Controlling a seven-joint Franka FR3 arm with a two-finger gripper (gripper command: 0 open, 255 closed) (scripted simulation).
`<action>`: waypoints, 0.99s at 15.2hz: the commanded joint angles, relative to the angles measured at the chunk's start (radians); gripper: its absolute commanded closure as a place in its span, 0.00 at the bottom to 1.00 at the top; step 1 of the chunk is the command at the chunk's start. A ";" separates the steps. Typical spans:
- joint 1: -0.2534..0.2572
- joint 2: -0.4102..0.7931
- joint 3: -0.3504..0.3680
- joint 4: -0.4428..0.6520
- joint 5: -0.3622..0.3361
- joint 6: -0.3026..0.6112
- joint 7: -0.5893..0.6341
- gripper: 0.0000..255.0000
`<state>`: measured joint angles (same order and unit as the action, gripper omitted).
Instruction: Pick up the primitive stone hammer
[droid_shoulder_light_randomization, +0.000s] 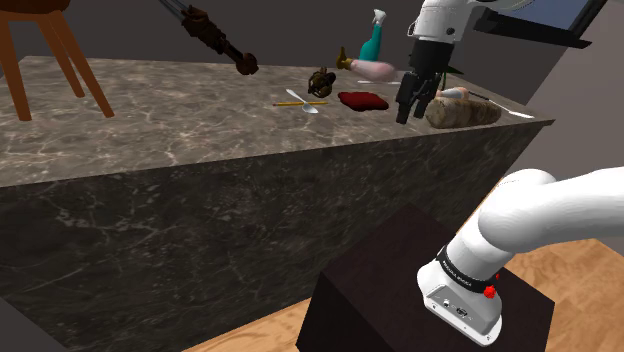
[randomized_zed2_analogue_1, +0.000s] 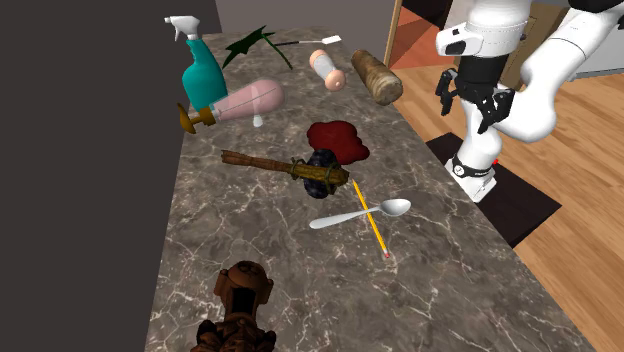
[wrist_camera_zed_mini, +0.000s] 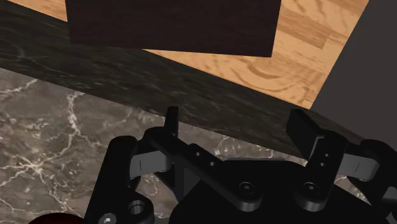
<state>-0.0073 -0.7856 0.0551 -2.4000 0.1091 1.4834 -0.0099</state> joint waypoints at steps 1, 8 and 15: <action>0.000 0.000 0.000 0.000 0.000 0.000 0.000 0.00; -0.040 0.278 0.026 0.188 -0.022 0.103 0.074 0.00; -0.073 0.547 0.040 0.432 -0.062 0.140 0.156 0.00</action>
<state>-0.0743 -0.2712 0.0960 -2.0026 0.0547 1.6230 0.1374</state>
